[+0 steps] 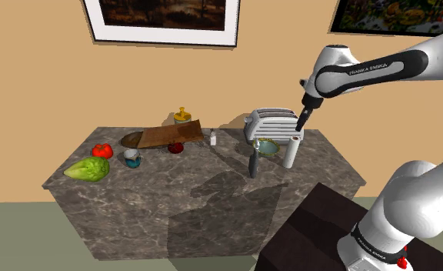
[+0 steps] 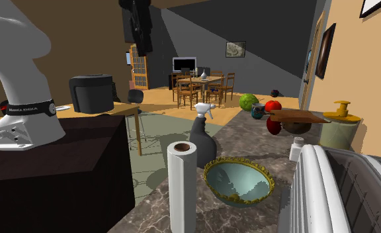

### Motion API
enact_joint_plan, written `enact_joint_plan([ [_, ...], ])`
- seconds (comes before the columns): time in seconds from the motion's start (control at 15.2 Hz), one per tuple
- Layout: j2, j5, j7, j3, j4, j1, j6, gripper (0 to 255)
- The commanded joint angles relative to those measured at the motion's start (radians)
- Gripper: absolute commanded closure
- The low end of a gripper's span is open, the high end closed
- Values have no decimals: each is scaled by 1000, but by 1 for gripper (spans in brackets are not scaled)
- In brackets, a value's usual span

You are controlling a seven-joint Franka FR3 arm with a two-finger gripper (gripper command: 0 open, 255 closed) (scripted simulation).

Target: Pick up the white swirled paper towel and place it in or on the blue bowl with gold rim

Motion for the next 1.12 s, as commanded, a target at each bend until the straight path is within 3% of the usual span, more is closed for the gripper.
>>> enact_joint_plan([
  [0.0,70,10,-72,-50,17,8,52,0],
  [0.33,266,96,-272,-165,83,42,166,0],
  [0.66,500,293,-531,-237,188,57,243,0],
  [1.06,783,537,-819,-180,369,-54,262,0],
])
